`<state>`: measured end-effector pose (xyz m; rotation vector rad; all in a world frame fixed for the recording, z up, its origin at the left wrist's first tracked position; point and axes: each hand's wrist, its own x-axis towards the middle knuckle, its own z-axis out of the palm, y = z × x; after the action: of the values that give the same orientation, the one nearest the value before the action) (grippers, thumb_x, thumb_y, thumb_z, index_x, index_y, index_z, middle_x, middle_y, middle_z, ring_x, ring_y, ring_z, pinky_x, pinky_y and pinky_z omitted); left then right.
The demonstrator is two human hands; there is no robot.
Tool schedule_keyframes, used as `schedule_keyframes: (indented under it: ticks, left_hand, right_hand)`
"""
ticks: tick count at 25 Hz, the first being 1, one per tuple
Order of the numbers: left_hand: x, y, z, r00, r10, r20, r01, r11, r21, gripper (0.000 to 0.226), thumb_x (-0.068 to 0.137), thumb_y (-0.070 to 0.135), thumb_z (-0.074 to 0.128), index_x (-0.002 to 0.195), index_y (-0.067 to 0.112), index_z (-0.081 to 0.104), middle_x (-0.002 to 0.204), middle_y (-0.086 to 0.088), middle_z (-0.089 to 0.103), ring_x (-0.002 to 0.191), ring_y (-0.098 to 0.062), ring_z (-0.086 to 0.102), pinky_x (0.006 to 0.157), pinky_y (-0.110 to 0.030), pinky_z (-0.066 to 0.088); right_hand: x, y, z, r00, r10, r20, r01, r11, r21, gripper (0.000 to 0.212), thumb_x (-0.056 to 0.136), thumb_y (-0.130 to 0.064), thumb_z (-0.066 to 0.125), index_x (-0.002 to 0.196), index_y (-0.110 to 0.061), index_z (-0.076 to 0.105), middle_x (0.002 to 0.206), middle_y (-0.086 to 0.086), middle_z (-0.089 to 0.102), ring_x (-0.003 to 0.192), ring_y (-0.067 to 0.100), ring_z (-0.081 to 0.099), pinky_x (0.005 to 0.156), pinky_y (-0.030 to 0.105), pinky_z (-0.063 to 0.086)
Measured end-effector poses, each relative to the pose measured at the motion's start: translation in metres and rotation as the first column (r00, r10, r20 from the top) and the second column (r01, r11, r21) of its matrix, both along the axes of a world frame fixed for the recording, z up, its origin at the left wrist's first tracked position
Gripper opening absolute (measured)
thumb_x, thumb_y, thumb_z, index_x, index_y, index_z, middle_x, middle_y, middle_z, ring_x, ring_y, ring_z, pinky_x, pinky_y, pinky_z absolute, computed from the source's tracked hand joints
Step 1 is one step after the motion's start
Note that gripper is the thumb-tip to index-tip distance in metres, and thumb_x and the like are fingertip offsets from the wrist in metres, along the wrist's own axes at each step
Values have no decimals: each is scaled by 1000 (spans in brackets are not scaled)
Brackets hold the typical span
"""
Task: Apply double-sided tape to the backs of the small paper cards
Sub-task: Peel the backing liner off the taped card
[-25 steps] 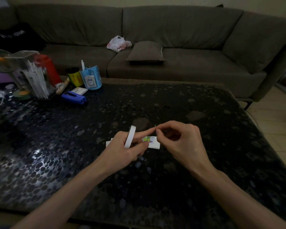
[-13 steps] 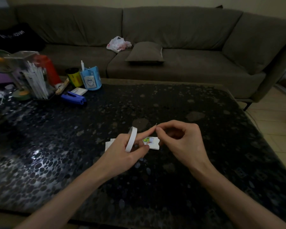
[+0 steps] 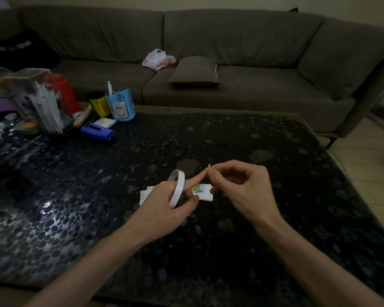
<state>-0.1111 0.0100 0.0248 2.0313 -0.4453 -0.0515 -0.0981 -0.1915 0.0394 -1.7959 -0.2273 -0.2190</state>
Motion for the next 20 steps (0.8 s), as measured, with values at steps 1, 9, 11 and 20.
schedule_keyframes:
  ticks: [1, 9, 11, 20]
  left_hand:
    - [0, -1, -1, 1000, 4, -6, -4, 1000, 15, 22, 102, 17, 63, 98, 35, 76, 62, -3, 57, 50, -11, 47, 47, -42, 44]
    - [-3, -4, 1, 1000, 23, 20, -24, 998, 51, 30, 101, 16, 63, 77, 35, 67, 61, -5, 59, 49, -20, 52, 48, -46, 45]
    - [-3, -4, 1, 1000, 24, 18, -25, 999, 43, 32, 101, 18, 63, 76, 37, 68, 60, -7, 58, 48, -18, 49, 47, -46, 43]
    - [-3, -3, 5, 1000, 15, -25, -14, 1000, 10, 28, 101, 18, 64, 77, 31, 71, 63, -14, 59, 51, -28, 49, 50, -51, 44]
  right_hand:
    - [0, 0, 0, 1000, 1, -6, -1, 1000, 6, 7, 91, -17, 78, 91, -24, 78, 86, -16, 77, 71, 6, 76, 63, 10, 54]
    - [2, -1, -1, 1000, 13, -26, -13, 1000, -7, 13, 91, -11, 77, 89, -24, 77, 87, -14, 78, 76, 6, 76, 63, 11, 54]
    - [2, -2, 0, 1000, 21, -21, -21, 999, -31, 14, 92, -12, 76, 88, -25, 77, 87, -15, 78, 77, 5, 76, 65, 11, 54]
    - [2, -6, 1, 999, 38, 15, -37, 997, -68, 12, 92, -12, 77, 93, -24, 78, 89, -15, 77, 78, 5, 76, 69, 13, 56]
